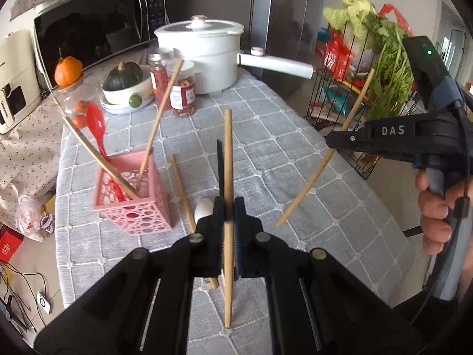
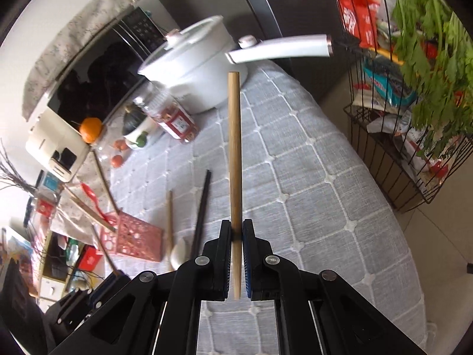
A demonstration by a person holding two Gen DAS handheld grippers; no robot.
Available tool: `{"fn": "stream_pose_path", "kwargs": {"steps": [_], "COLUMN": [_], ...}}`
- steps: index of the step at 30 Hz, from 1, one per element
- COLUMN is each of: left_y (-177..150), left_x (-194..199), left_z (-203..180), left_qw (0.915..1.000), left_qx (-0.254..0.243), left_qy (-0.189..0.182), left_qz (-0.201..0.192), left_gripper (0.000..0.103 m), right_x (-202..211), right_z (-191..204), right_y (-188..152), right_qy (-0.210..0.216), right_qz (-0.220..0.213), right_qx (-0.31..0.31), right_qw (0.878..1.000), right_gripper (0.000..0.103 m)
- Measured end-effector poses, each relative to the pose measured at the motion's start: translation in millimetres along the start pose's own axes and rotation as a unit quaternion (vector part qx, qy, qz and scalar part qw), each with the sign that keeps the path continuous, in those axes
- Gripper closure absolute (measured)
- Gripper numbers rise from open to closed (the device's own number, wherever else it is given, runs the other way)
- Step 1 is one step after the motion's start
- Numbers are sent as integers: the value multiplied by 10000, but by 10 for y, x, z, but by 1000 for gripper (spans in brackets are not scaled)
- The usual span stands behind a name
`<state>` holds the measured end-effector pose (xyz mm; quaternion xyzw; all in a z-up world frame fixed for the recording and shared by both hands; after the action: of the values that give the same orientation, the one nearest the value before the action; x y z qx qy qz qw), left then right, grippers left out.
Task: Organize utensils
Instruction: 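Lift both wooden chopsticks over the pink basket and drop the left gripper's one in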
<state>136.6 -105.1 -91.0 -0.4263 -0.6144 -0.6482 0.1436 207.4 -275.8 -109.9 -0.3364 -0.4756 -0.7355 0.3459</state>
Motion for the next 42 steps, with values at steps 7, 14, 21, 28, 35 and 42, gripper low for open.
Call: {"fn": "stream_pose_path", "kwargs": {"steps": [7,14,21,28,35,42], "left_y": [190,459,659,682,589,448], "left_x": [587,992,1234,1011,671,285], "left_z": [176,511,742,917,1092,1299], "left_qw": [9953,9835,9686,9667,9727,9802], "left_qx": [150,460,568,527,744,1122], "left_qy": [-247,-48,276,689,684,511], "left_qz": [-921,-1750,-2405,-2409,-2091,-1546], "left_gripper": [96,96,96,96,96,95], "right_x": [294,487,548,534,495,588], "right_z": [400,773,1088,1304,1356,1387], "right_y": [-6,44,17,-16,-31,-19], "right_qy": [-23,142,448,662,700,812], "right_qz": [-540,-933,-1029,-1054,-1066,-1171], "right_qx": [523,972,1153,1199,1152,1137], "right_qw": [9972,9908,9870,9849,9851,9832], "right_gripper": [96,96,96,96,96,96]}}
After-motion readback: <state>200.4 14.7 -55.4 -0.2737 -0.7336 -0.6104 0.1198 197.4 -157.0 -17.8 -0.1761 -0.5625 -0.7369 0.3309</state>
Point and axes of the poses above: each gripper's, at about its wrist camera, not at the fingertips, and x roughly against the way its jaws point, z to its left, y to its top, the point moved 7 cm from there along -x, roughly the way its jaws point, and after that the axes turned 6 degrees about -y, right-handed, at the moved point
